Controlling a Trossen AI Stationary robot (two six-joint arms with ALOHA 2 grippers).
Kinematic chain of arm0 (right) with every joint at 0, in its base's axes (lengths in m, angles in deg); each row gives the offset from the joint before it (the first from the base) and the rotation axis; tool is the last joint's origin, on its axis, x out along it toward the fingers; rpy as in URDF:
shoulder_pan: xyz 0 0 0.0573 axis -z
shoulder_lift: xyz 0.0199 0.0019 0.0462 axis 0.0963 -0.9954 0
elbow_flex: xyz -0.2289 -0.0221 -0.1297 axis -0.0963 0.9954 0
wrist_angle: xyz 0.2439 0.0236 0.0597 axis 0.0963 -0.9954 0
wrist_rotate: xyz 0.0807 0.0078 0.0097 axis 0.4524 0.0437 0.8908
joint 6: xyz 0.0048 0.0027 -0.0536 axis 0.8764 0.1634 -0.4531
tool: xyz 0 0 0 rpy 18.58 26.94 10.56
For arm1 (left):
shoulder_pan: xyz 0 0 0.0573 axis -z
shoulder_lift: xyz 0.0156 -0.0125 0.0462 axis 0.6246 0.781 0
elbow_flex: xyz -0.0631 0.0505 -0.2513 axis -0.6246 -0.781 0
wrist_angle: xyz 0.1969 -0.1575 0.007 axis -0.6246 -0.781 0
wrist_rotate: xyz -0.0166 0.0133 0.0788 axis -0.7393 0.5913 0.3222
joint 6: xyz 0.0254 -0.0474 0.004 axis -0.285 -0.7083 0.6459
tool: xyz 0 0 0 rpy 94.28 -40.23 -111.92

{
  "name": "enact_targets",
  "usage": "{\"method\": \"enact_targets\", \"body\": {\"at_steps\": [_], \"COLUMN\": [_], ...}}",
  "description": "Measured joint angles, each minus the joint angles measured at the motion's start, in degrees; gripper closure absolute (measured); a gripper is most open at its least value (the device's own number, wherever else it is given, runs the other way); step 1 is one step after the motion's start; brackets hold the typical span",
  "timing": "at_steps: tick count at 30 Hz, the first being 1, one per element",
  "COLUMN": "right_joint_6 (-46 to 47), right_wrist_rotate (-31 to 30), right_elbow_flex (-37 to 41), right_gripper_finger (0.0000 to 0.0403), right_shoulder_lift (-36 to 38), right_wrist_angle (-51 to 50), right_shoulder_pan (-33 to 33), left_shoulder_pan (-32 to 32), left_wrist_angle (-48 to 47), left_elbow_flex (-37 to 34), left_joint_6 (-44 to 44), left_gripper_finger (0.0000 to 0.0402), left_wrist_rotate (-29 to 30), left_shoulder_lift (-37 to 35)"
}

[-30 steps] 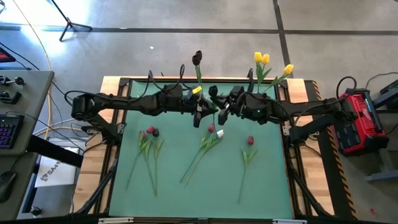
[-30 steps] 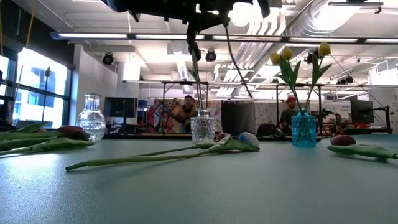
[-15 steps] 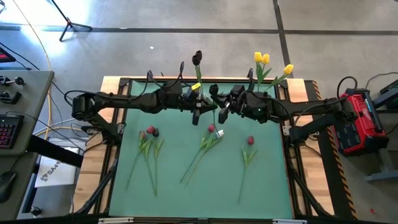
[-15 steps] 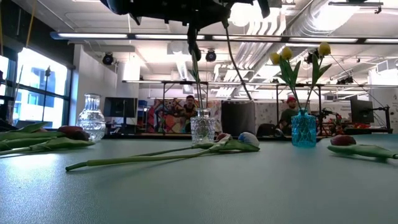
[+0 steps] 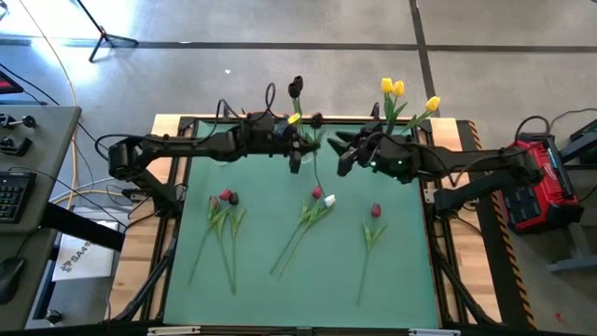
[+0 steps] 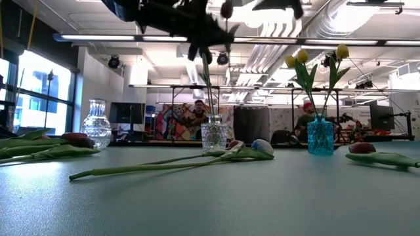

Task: Sort flowers into vase by color
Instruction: Put the black tulip into the right transparent vase

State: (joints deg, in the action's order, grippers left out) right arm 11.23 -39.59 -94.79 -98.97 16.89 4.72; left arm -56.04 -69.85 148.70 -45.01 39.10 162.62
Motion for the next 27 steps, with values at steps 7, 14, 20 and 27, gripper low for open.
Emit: {"method": "enact_targets", "body": {"at_steps": [7, 14, 20, 27], "right_joint_6": [7.0, 8.7, 8.6, 8.6], "right_wrist_rotate": [-4.1, -4.2, -5.2, -4.8], "right_elbow_flex": [0.0, 0.0, 0.0, 0.0], "right_gripper_finger": [0.0226, 0.0226, 0.0226, 0.0226], "right_shoulder_lift": [2.9, 2.9, 2.9, 2.9], "right_wrist_angle": [-15.6, -18.0, -18.0, -19.0], "right_shoulder_pan": [0.2, 0.2, 0.2, 1.7], "left_shoulder_pan": [-5.1, -8.4, -8.5, -8.3], "left_wrist_angle": [3.0, 7.9, 7.6, 0.6], "left_elbow_flex": [0.0, 0.0, 0.0, 0.0], "left_joint_6": [12.1, 13.0, 12.7, 12.9], "left_gripper_finger": [0.0401, 0.0401, 0.0401, 0.0401], "left_wrist_rotate": [14.6, 14.3, 14.2, 14.0], "left_shoulder_lift": [0.0, 0.0, -0.6, -4.3]}}
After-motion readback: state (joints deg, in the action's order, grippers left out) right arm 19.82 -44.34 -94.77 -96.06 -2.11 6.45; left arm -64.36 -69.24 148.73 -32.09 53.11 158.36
